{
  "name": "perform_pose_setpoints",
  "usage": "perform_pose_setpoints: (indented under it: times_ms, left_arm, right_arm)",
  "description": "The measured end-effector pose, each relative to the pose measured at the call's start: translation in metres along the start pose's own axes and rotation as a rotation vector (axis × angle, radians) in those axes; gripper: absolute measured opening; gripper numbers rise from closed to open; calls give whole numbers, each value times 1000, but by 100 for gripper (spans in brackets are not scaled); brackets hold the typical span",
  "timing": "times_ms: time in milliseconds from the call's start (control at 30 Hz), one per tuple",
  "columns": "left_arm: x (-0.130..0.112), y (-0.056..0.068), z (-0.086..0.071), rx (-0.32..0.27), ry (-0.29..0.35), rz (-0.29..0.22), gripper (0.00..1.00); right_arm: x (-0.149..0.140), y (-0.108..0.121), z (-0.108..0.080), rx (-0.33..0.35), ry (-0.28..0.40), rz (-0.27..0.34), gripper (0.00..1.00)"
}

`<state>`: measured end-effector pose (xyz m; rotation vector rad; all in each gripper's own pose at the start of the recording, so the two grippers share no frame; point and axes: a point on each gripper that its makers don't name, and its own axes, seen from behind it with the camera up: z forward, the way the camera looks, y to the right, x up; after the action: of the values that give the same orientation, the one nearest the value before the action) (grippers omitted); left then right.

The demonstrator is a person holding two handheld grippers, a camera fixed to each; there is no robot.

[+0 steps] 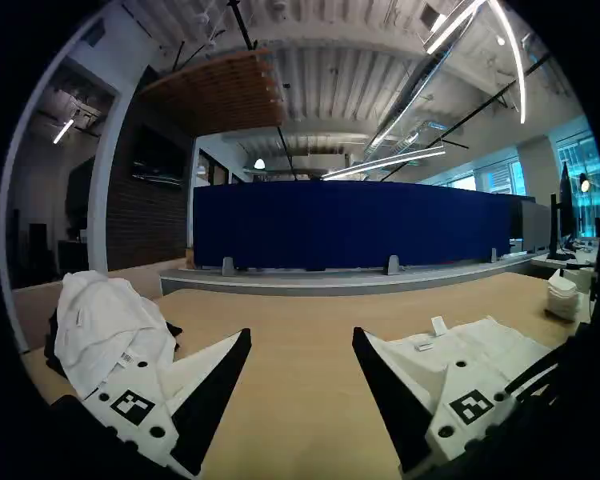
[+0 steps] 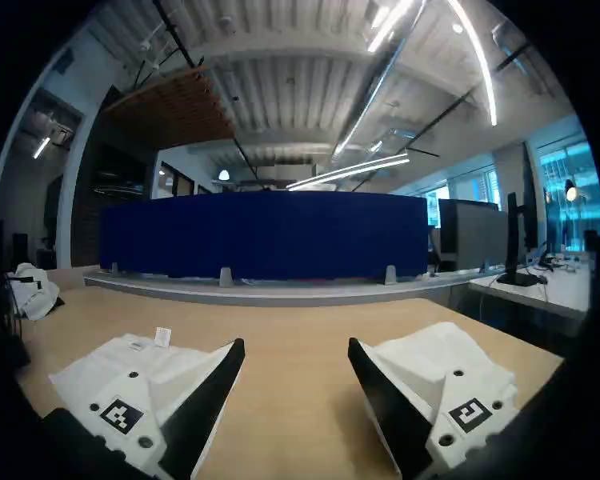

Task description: Fold towel

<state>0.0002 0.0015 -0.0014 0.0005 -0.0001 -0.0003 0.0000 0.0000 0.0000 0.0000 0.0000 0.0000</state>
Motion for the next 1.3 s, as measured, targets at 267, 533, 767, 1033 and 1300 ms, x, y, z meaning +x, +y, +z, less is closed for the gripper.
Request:
perform_pose_setpoints:
  times_ms: [267,533,767,1033,1300]
  left_arm:
    - [1,2,-1,0,0,1,94]
    - [0,2,-2,0,0,2,94]
    - [0,3,-2,0,0,2,94]
    - [0,2,-2,0,1,2,94]
    - [0,2,-2,0,1,3,94]
  right_arm:
    - [0,0,1,0,-1,-1,100]
    - [0,1,1,0,0,-1,100]
    - [0,1,1,0,-1,-2,100]
    - [0,1,2,0,-1,-1,100]
    - [0,1,1,0,-1,-2,100]
